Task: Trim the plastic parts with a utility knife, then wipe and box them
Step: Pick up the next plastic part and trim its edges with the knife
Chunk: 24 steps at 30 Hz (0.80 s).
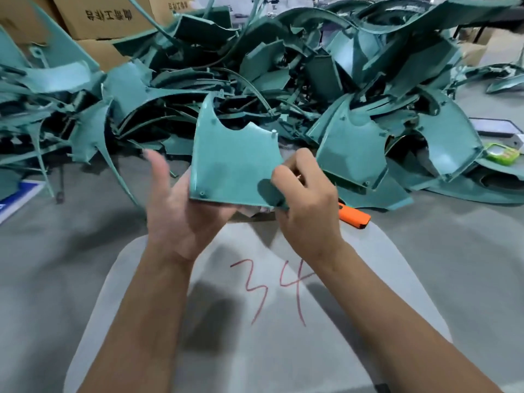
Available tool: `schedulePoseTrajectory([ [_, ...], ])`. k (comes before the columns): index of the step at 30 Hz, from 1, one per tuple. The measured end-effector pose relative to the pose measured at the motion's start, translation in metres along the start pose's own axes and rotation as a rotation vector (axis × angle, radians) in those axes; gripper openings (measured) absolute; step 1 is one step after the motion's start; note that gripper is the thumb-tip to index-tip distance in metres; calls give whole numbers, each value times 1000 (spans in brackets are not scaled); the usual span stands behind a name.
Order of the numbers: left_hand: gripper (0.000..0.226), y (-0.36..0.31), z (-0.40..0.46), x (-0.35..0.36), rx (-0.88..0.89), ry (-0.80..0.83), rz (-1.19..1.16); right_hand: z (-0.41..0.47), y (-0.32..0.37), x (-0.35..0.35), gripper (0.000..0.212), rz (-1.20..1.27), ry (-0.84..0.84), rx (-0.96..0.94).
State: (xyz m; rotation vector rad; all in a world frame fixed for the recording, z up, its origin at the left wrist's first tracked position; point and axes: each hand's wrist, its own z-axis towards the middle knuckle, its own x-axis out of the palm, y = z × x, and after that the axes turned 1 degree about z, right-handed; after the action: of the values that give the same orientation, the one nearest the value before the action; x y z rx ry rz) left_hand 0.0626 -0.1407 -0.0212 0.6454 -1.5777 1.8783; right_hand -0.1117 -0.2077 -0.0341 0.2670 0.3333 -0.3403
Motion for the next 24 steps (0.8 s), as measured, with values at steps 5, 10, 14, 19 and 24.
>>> schedulePoseTrajectory([
  [5,60,-6,-9,-31,147,-214,406,-8,-19,-3,40,65,248,237],
  [10,46,-6,-5,-47,347,-386,252,-16,-51,-10,39,-373,593,541],
  [14,40,-2,-5,-50,328,-379,160,-14,-52,-9,29,-571,737,580],
  [19,25,7,-1,-43,268,-502,218,-12,-48,-9,22,-472,501,662],
  [24,23,9,-2,-37,279,-508,285,-9,-35,-13,33,-379,324,625],
])
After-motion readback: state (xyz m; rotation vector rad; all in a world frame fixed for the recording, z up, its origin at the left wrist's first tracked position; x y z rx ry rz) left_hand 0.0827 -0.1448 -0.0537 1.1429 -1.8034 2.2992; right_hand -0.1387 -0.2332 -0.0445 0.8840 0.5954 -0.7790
